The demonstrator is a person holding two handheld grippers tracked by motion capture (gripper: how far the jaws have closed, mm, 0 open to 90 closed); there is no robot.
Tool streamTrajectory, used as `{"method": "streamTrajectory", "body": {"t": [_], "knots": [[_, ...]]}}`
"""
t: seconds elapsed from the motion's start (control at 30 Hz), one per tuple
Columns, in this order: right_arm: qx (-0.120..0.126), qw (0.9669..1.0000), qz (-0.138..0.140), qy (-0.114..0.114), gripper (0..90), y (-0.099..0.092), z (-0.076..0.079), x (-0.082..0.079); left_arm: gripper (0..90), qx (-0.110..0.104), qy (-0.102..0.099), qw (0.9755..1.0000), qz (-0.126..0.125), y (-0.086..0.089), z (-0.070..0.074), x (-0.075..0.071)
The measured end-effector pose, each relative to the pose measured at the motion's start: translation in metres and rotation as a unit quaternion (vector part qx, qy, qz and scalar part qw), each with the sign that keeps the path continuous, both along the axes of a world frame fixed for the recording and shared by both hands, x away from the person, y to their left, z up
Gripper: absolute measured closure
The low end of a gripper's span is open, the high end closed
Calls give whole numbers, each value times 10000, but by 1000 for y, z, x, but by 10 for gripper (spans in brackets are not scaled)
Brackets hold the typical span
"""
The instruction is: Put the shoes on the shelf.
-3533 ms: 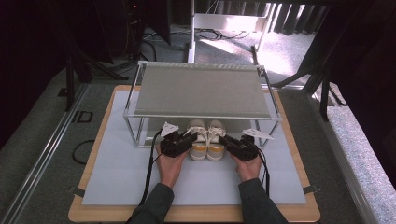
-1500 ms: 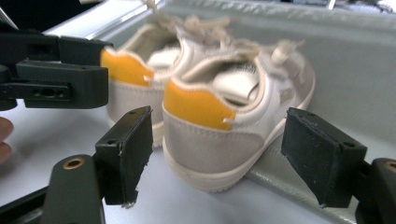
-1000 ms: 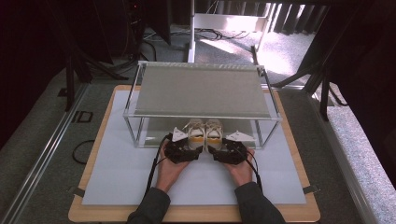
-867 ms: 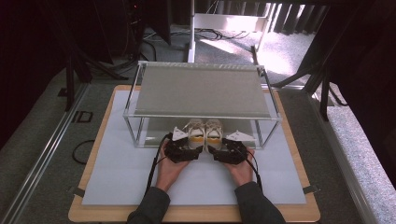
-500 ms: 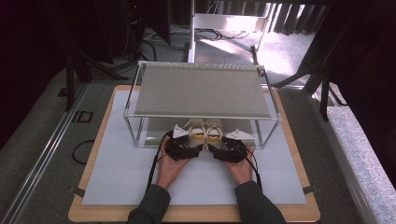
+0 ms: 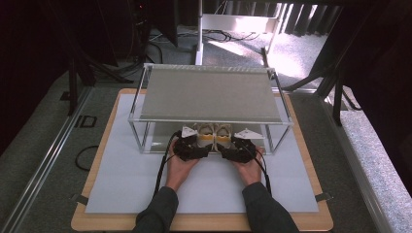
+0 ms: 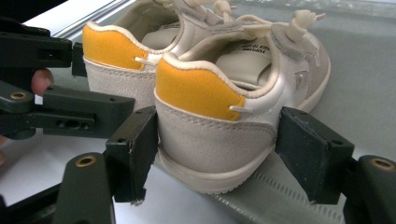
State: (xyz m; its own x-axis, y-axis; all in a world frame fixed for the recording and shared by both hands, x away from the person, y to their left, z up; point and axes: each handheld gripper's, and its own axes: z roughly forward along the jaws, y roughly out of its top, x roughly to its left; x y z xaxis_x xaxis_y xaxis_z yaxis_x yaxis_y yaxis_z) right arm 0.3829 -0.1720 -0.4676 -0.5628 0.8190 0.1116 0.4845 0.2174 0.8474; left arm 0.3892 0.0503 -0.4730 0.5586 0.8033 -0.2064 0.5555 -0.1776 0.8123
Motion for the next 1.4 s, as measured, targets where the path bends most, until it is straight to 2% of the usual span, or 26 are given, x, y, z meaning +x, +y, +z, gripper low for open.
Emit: {"method": "streamTrajectory", "body": {"t": [0.03, 0.27, 0.6, 0.77, 0.87, 0.93, 0.97, 1.07, 1.23, 1.4], "knots": [[0, 10000, -12, -2, 301, 0, 0, 1, 240, 30, -29, 10000, -53, 1, 0, 2], [-77, 9999, -82, 14, 307, 3, -1, 8, 242, -24, 2, 10000, 53, -1, -3, 10], [-216, 9997, -106, 40, 312, 6, -5, 9, 245, 71, 34, 10000, 6, -1, -7, 13], [-255, 9996, -113, -5, 303, 6, -5, 8, 214, 144, 80, 9999, -1, 0, -9, 15], [-317, 9994, -119, -66, 297, 6, -5, 8, 189, 100, 71, 9999, 60, 2, -7, 13], [-343, 9993, -143, -108, 290, 6, -4, 6, 189, 145, 47, 9999, 62, 5, -7, 9], [-294, 9994, -137, -117, 290, 5, -3, 5, 189, 139, 53, 9999, 64, 5, -7, 8], [-254, 9995, -122, -173, 290, 2, 2, -1, 190, 1, 154, 9998, 97, 10, -5, 2], [-232, 9995, -81, -193, 291, -4, 6, -11, 219, 20, -46, 10000, 64, 18, -3, -9], [-269, 9995, -24, -187, 294, -9, 7, -18, 220, 19, -34, 10000, 4, 24, 1, -15]]}}
